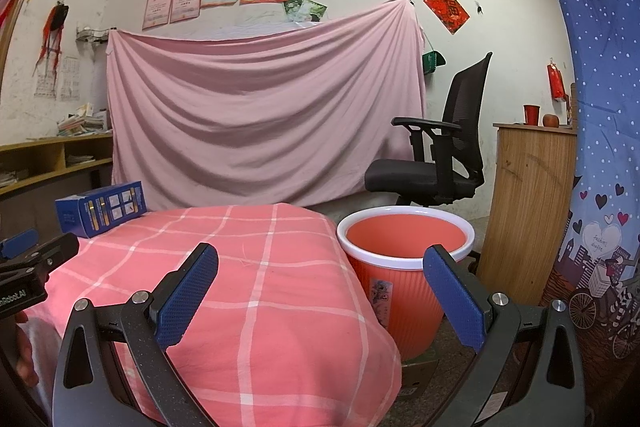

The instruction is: Collect trash

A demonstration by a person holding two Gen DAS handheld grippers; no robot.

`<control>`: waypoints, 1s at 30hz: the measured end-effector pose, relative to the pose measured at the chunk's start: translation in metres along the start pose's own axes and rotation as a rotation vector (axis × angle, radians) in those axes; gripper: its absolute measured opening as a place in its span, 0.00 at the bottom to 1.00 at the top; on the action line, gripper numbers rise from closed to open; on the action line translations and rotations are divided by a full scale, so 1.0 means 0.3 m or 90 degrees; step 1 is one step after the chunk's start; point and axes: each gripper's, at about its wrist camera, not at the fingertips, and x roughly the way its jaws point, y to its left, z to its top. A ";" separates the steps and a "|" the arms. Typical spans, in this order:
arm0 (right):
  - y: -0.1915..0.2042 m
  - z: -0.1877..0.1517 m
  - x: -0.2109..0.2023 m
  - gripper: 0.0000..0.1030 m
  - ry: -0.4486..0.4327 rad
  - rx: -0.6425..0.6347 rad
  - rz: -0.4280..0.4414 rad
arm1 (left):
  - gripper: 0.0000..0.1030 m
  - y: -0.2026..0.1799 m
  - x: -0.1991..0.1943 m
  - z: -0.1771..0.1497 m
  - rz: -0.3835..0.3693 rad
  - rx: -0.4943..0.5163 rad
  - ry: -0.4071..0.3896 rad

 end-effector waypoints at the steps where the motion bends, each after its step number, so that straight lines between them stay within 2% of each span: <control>1: 0.000 0.000 0.001 1.00 0.000 0.000 0.000 | 0.98 0.000 -0.001 -0.001 0.000 0.000 0.000; 30: 0.002 0.001 0.000 1.00 0.001 -0.001 0.000 | 0.98 0.015 0.007 0.008 -0.007 0.004 -0.001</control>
